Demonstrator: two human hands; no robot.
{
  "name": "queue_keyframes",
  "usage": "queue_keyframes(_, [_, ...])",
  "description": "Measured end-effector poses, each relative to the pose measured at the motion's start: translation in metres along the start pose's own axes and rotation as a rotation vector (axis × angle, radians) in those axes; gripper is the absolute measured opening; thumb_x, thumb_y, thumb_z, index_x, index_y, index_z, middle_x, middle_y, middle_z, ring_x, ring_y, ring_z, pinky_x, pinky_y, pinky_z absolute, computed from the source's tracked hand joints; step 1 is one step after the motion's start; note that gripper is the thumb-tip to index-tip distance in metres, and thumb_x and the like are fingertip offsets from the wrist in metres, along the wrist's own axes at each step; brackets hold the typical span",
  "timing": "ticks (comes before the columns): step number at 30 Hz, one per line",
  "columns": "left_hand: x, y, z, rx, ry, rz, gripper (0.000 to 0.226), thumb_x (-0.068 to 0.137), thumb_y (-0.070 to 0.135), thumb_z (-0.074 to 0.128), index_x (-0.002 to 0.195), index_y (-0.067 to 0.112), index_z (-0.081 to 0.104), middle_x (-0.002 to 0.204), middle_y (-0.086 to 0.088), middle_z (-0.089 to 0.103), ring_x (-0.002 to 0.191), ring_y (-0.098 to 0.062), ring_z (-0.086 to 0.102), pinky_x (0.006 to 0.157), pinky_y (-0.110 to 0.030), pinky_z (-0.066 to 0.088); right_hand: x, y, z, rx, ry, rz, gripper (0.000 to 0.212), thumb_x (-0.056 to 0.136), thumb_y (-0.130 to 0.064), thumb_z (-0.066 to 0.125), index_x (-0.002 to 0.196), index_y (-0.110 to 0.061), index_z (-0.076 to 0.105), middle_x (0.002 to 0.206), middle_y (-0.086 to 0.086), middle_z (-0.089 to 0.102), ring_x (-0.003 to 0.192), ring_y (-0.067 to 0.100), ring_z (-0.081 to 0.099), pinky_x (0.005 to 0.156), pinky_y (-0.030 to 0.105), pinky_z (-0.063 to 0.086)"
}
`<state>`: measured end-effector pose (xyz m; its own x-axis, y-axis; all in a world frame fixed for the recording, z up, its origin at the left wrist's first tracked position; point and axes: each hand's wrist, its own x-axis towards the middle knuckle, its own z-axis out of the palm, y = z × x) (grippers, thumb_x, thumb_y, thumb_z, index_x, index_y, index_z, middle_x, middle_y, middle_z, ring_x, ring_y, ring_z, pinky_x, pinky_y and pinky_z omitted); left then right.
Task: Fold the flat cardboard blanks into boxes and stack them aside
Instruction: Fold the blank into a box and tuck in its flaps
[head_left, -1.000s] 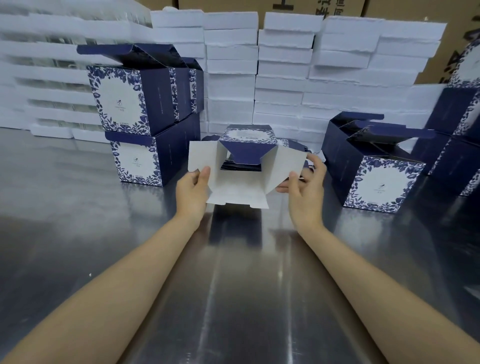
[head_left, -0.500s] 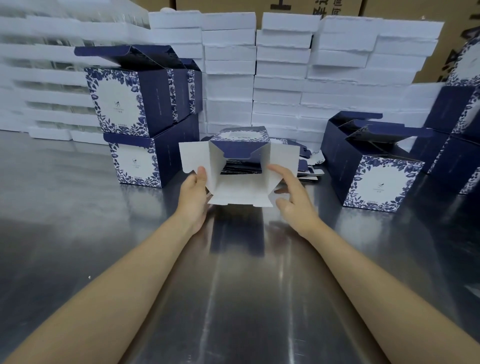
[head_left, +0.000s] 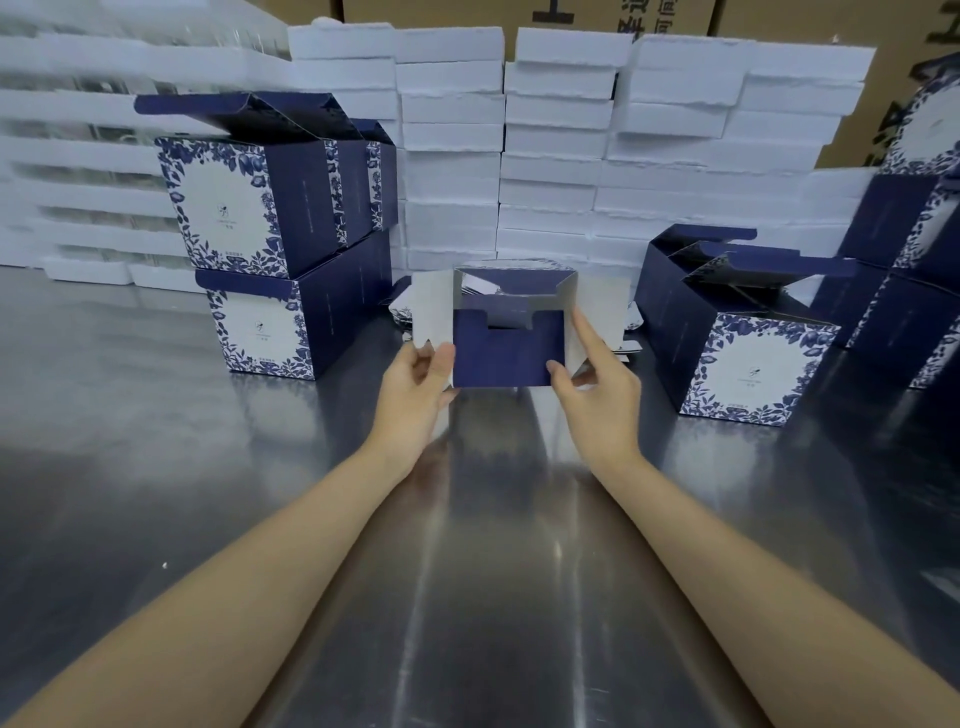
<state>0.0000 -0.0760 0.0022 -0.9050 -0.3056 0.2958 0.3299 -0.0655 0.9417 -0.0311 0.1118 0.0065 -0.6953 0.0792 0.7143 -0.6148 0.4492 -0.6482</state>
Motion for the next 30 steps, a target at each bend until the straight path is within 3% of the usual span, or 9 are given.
queue_keyframes(5, [0.004, -0.004, -0.004, 0.234, 0.065, 0.117, 0.023, 0.094, 0.015, 0.059, 0.118, 0.016, 0.057, 0.107, 0.003, 0.068, 0.100, -0.010, 0.065, 0.087, -0.025, 0.050, -0.002, -0.003, -0.001, -0.082, -0.115, -0.093, 0.057, 0.086, -0.008, 0.068, 0.137, -0.028, 0.053, 0.097, 0.013, 0.061, 0.067, 0.011, 0.054, 0.072, 0.008, 0.040])
queue_keyframes(9, [0.004, -0.009, -0.008, 0.600, 0.127, 0.259, 0.023, 0.097, 0.018, 0.055, 0.076, 0.010, 0.048, 0.063, -0.001, 0.051, 0.060, -0.018, 0.048, 0.055, -0.017, 0.037, 0.003, -0.016, -0.003, -0.415, -0.018, -0.473, 0.053, 0.074, 0.006, 0.067, 0.122, -0.018, 0.067, 0.141, 0.013, 0.036, 0.112, 0.031, 0.052, 0.075, 0.036, 0.051])
queue_keyframes(10, [0.004, -0.009, -0.008, 0.648, 0.115, 0.298, 0.021, 0.097, 0.017, 0.053, 0.079, 0.008, 0.049, 0.059, -0.002, 0.047, 0.056, -0.020, 0.045, 0.054, -0.021, 0.038, 0.008, -0.021, -0.005, -0.450, 0.038, -0.566, 0.050, 0.070, 0.009, 0.065, 0.115, -0.013, 0.070, 0.142, 0.013, 0.033, 0.120, 0.033, 0.046, 0.083, 0.041, 0.051])
queue_keyframes(12, [0.001, -0.007, -0.007, 0.703, 0.058, 0.378, 0.021, 0.098, 0.012, 0.049, 0.117, 0.005, 0.052, 0.060, -0.001, 0.048, 0.054, -0.017, 0.046, 0.054, -0.028, 0.036, 0.016, -0.034, -0.009, -0.471, 0.053, -0.660, 0.032, 0.067, 0.008, 0.061, 0.095, -0.005, 0.072, 0.146, 0.018, 0.035, 0.123, 0.037, 0.045, 0.086, 0.043, 0.050])
queue_keyframes(14, [-0.002, -0.004, -0.006, 0.738, -0.004, 0.457, 0.058, 0.098, 0.009, 0.047, 0.149, 0.031, 0.030, 0.067, -0.001, 0.054, 0.057, -0.016, 0.049, 0.058, -0.015, 0.035, 0.023, -0.051, -0.013, -0.505, -0.035, -0.597, 0.018, 0.070, 0.000, 0.060, 0.085, -0.003, 0.069, 0.146, 0.017, 0.043, 0.117, 0.037, 0.053, 0.073, 0.038, 0.049])
queue_keyframes(17, [-0.006, 0.002, -0.006, 0.776, -0.034, 0.532, 0.076, 0.098, 0.011, 0.045, 0.143, 0.061, 0.009, 0.095, 0.004, 0.063, 0.075, -0.021, 0.057, 0.066, -0.024, 0.040, 0.029, -0.070, -0.017, -0.425, -0.231, -0.299, 0.039, 0.082, -0.017, 0.048, 0.115, -0.019, 0.067, 0.142, -0.004, 0.045, 0.121, 0.021, 0.046, 0.077, 0.038, 0.050])
queue_keyframes(23, [-0.008, 0.016, -0.011, 0.754, -0.115, 0.626, 0.071, 0.099, 0.018, 0.042, 0.144, 0.060, 0.005, 0.155, 0.007, 0.033, 0.108, -0.021, 0.056, 0.081, -0.030, 0.048, 0.038, -0.079, -0.032, -0.096, -0.372, -0.140, 0.058, 0.077, -0.015, 0.027, 0.122, -0.014, 0.065, 0.128, -0.002, 0.054, 0.121, 0.019, 0.044, 0.102, 0.029, 0.037])
queue_keyframes(27, [-0.010, 0.014, -0.014, 0.811, -0.278, 0.660, 0.077, 0.095, 0.033, 0.058, 0.143, 0.060, 0.004, 0.158, 0.024, -0.004, 0.112, 0.004, 0.050, 0.090, -0.028, 0.050, 0.045, -0.076, -0.039, 0.160, -0.494, 0.030, 0.055, 0.079, -0.016, 0.028, 0.122, -0.019, 0.061, 0.130, -0.004, 0.053, 0.118, 0.016, 0.050, 0.083, 0.029, 0.052])
queue_keyframes(30, [-0.006, 0.011, -0.014, 0.847, -0.312, 0.663, 0.096, 0.082, 0.034, 0.074, 0.145, 0.056, 0.005, 0.155, 0.026, -0.010, 0.126, 0.025, 0.019, 0.094, -0.018, 0.041, 0.048, -0.070, -0.044, 0.192, -0.538, 0.044, 0.050, 0.085, -0.002, 0.037, 0.122, -0.027, 0.061, 0.133, -0.008, 0.054, 0.111, 0.006, 0.055, 0.080, 0.020, 0.052])
